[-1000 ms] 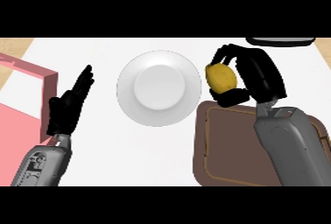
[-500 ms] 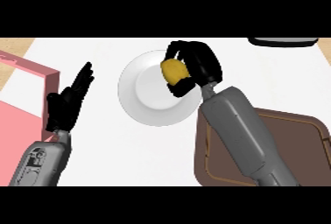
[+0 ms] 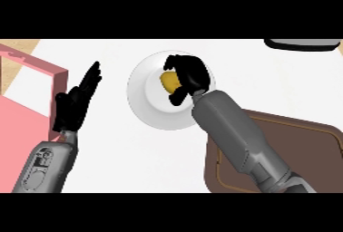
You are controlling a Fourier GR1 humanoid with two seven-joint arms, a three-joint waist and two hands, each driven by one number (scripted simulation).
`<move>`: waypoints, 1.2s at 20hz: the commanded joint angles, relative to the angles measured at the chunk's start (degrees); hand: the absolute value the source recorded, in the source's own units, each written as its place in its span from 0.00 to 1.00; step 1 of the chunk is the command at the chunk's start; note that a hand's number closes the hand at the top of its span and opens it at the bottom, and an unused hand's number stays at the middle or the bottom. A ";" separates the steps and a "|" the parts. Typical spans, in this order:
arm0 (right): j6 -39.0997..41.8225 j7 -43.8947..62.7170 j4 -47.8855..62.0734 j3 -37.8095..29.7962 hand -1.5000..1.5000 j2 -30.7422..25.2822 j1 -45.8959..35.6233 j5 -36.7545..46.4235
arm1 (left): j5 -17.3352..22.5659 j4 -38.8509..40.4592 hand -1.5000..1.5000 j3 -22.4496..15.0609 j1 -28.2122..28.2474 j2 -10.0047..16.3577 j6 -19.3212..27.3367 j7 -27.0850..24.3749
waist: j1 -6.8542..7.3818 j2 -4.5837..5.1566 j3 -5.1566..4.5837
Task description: Pick the lemon from the tray and place it in the plate
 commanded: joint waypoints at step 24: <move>-13.51 -25.43 1.92 -15.76 0.00 -5.04 7.76 -36.90 | -1.53 -2.64 0.50 1.19 4.69 -1.18 1.73 0.32 | -3.29 -0.84 0.04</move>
